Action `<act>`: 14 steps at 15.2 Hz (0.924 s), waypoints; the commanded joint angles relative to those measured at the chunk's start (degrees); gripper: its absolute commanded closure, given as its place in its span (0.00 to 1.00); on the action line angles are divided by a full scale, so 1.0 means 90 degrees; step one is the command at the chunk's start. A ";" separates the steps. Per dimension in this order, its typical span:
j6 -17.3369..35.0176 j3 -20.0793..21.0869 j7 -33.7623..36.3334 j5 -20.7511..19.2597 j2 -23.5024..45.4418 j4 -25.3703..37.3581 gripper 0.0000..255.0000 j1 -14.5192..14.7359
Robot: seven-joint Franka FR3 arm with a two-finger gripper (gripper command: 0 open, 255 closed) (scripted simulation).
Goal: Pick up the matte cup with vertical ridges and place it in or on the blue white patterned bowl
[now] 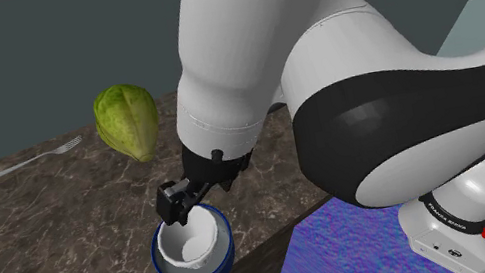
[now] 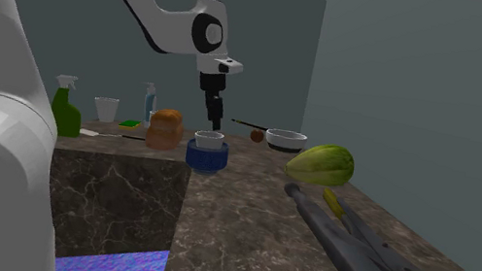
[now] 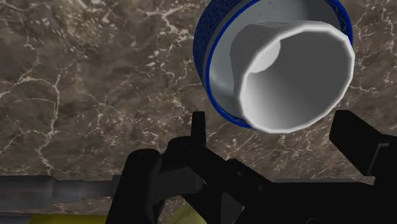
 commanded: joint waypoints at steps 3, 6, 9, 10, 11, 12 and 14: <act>-0.0217 -0.0059 -0.0077 0.0104 -0.0161 0.0078 0.00 0.0029; -0.0825 -0.0223 -0.0238 0.0315 -0.0547 0.0340 0.00 0.0096; -0.0825 -0.0226 -0.0237 0.0314 -0.0547 0.0340 0.00 0.0099; -0.0825 -0.0226 -0.0237 0.0313 -0.0547 0.0340 0.00 0.0099; -0.0825 -0.0226 -0.0237 0.0313 -0.0547 0.0340 0.00 0.0099; -0.0825 -0.0226 -0.0237 0.0313 -0.0547 0.0340 0.00 0.0099; -0.0825 -0.0226 -0.0237 0.0313 -0.0547 0.0340 0.00 0.0099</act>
